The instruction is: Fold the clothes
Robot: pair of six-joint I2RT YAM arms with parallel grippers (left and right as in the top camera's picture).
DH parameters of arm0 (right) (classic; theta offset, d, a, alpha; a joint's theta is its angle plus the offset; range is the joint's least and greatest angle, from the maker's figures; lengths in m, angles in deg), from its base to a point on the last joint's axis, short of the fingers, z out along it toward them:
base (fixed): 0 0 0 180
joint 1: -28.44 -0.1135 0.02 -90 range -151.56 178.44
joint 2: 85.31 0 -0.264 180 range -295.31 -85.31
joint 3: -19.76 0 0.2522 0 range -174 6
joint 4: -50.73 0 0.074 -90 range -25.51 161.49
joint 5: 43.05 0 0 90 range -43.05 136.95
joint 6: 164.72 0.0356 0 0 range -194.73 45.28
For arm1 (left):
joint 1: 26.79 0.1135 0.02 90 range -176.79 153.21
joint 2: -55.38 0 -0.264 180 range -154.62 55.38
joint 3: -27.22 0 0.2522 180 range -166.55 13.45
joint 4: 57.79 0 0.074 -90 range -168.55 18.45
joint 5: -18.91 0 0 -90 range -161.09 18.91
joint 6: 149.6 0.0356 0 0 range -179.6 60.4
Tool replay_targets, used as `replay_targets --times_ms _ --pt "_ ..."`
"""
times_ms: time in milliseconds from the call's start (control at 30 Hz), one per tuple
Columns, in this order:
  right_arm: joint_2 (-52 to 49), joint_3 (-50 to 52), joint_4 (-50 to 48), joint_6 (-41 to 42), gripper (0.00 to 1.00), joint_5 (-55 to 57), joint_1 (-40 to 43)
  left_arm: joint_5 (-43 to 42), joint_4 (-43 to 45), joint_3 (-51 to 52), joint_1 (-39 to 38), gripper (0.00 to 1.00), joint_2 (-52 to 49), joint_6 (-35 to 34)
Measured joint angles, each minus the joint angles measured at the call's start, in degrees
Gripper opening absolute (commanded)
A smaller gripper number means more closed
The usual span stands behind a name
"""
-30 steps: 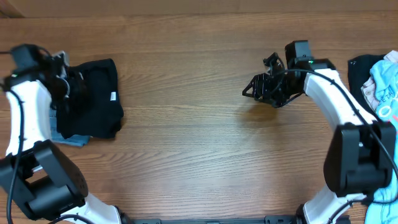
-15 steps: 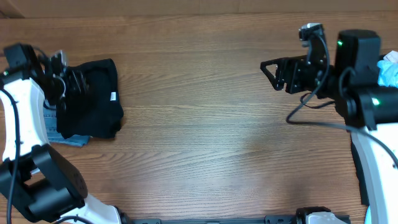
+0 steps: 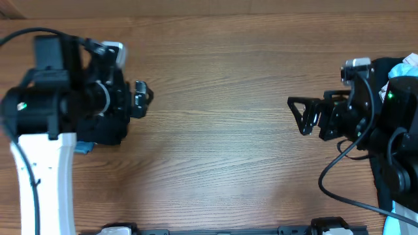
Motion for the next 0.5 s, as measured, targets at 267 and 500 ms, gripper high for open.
replay_targets --times_ms 267,500 --pt "-0.8 0.0 3.8 0.0 1.00 0.3 0.0 1.0 0.0 1.0 -1.6 1.00 -4.7 -4.6" --pt "-0.8 0.0 4.1 0.0 1.00 0.3 0.0 1.0 0.0 1.0 -1.6 1.00 -6.2 -5.6"
